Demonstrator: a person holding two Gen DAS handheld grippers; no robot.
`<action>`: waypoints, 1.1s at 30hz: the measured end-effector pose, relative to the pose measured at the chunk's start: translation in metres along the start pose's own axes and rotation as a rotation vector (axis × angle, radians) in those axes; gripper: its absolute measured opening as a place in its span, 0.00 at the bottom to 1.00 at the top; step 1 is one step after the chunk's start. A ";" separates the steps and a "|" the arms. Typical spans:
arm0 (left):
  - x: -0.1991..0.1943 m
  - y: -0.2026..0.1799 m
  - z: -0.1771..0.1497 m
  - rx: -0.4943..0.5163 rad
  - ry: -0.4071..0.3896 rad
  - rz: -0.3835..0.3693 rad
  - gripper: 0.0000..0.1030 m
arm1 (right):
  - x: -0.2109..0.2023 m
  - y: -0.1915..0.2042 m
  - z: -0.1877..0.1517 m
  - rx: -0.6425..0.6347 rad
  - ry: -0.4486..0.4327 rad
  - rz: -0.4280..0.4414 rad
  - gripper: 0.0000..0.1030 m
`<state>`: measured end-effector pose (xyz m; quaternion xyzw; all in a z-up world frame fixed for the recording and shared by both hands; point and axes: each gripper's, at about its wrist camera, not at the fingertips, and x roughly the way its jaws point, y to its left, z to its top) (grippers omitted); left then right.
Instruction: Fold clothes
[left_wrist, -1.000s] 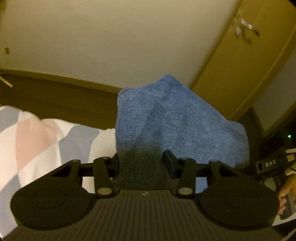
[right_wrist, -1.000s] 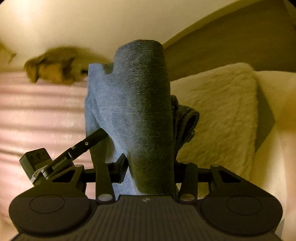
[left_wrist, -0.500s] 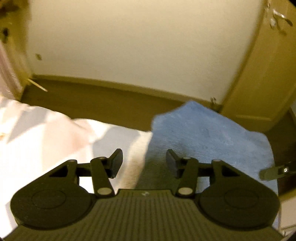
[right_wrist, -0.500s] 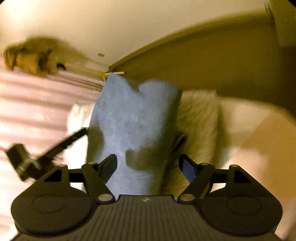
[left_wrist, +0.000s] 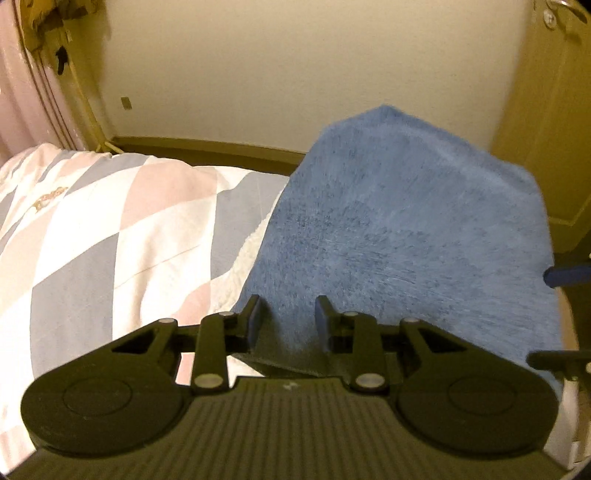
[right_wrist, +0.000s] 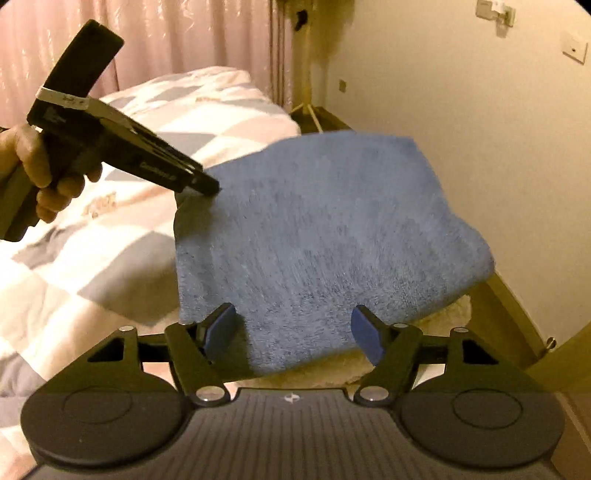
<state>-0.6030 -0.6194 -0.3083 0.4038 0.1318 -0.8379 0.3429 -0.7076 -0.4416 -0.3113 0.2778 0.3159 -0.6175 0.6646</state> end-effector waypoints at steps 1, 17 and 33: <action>0.002 0.000 -0.001 -0.006 -0.009 0.001 0.27 | 0.005 -0.001 -0.001 -0.009 0.002 -0.004 0.68; -0.016 -0.002 -0.009 -0.072 -0.061 0.028 0.26 | 0.002 -0.001 0.009 -0.103 -0.065 0.001 0.61; -0.026 -0.016 -0.004 -0.161 -0.066 0.060 0.24 | -0.003 -0.034 0.005 -0.033 -0.024 0.069 0.59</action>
